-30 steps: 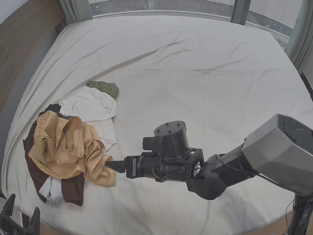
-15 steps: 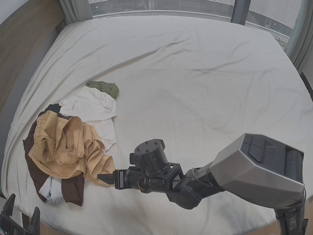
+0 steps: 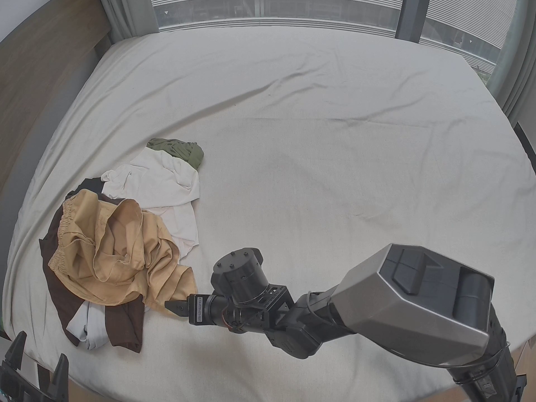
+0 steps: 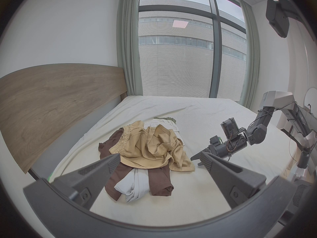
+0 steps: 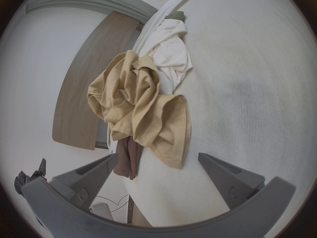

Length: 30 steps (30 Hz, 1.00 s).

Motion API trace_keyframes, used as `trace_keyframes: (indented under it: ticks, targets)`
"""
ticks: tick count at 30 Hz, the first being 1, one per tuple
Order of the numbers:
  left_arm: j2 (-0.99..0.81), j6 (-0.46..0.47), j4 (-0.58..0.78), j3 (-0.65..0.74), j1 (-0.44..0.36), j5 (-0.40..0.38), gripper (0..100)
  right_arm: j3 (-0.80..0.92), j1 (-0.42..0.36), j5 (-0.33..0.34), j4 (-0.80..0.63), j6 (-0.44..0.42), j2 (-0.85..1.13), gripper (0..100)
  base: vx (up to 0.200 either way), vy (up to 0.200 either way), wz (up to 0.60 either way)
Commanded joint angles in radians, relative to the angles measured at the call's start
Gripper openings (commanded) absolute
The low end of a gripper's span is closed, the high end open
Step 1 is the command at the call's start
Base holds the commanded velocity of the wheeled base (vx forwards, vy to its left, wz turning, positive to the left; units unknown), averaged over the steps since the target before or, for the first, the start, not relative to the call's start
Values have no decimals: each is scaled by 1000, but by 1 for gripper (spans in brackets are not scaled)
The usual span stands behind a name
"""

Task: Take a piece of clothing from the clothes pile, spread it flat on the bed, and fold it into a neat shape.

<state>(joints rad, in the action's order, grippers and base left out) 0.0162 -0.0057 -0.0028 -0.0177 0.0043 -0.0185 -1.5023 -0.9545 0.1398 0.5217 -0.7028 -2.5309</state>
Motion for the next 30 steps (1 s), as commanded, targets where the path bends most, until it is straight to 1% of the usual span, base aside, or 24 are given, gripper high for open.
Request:
trace_keyframes:
  ticks: [1,6,10,18,27,28,30]
  targets:
    - [-16,-2,0,18,0,2,100,-59,-9,-8,-23,-9,-49,100,0,0,0]
    - [-16,-2,0,18,0,0,100,-121,-15,-34,-78,-12,-78,100,0,0,0]
    - [-16,-2,0,18,0,2,100,-173,-18,-35,-115,-23,-103,100,0,0,0]
    - [-16,-2,0,18,0,0,100,-234,-23,-54,-114,-64,-128,100,0,0,0]
    - [-16,-2,-2,18,0,2,100,-234,-27,-55,-115,-69,-132,100,0,0,0]
    - [-16,-2,-2,18,0,0,100,-233,-29,-55,-115,-69,-132,0,0,0,0]
    - [-16,-2,-2,18,0,2,100,-233,-27,-63,-115,-69,-131,0,0,0,0]
